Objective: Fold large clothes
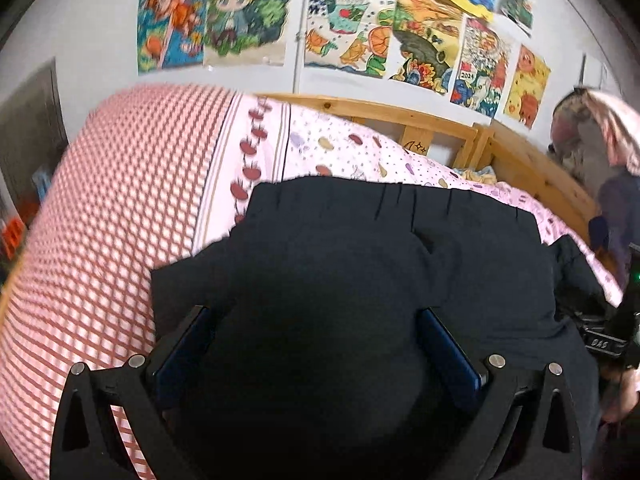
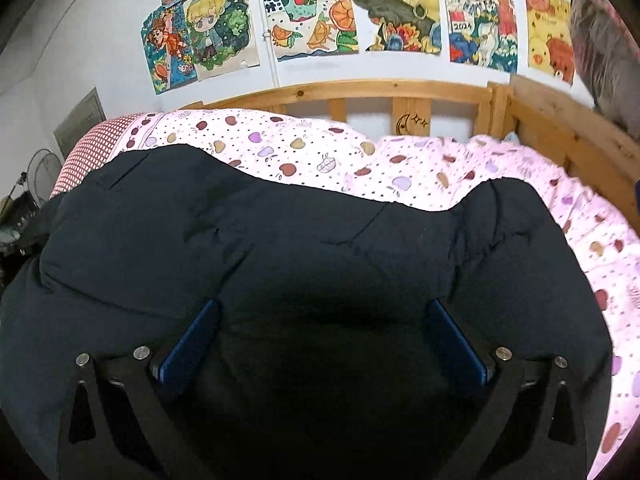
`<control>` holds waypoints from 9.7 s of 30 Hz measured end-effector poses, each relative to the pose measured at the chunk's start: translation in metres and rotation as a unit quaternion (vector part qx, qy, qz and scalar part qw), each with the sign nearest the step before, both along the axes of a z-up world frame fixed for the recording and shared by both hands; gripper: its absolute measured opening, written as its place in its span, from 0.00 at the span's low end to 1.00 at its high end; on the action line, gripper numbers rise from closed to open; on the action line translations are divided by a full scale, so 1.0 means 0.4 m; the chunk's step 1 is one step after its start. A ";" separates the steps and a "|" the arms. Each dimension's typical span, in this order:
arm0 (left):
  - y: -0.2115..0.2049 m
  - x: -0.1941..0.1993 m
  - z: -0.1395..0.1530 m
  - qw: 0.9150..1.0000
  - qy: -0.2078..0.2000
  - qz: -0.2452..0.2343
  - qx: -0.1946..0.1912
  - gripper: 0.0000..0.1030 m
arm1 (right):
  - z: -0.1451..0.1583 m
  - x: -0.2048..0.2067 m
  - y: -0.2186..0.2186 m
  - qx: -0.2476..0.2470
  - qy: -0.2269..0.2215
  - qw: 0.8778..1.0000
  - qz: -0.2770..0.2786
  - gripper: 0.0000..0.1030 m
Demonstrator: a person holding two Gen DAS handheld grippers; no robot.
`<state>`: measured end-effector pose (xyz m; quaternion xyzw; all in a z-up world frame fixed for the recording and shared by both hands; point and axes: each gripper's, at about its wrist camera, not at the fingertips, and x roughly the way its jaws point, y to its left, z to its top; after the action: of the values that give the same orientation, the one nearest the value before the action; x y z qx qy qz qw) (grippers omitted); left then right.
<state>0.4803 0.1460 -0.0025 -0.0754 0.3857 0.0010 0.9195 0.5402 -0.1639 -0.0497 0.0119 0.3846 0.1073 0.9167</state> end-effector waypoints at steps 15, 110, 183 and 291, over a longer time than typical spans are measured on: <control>0.025 0.035 -0.056 0.999 0.007 0.000 -0.049 1.00 | -0.064 0.025 -0.011 0.030 -0.001 1.000 -0.007 0.99; 0.185 -0.149 -0.135 0.935 0.045 -0.190 -0.297 1.00 | -0.154 -0.097 -0.313 0.213 0.074 0.973 0.059 0.99; 0.092 -0.546 0.248 0.928 -0.119 -0.198 -0.293 0.32 | 0.392 -0.459 -0.254 0.131 -0.058 0.989 -0.026 0.15; -0.243 -1.199 0.299 0.983 -0.168 -0.058 0.036 1.00 | 0.357 -1.308 -0.021 0.012 -0.222 0.974 -0.033 0.96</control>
<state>0.0008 0.0486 0.1172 -0.0187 0.2291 -0.0515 0.9719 0.0169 -0.1723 0.0929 0.0118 0.1693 0.0812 0.9821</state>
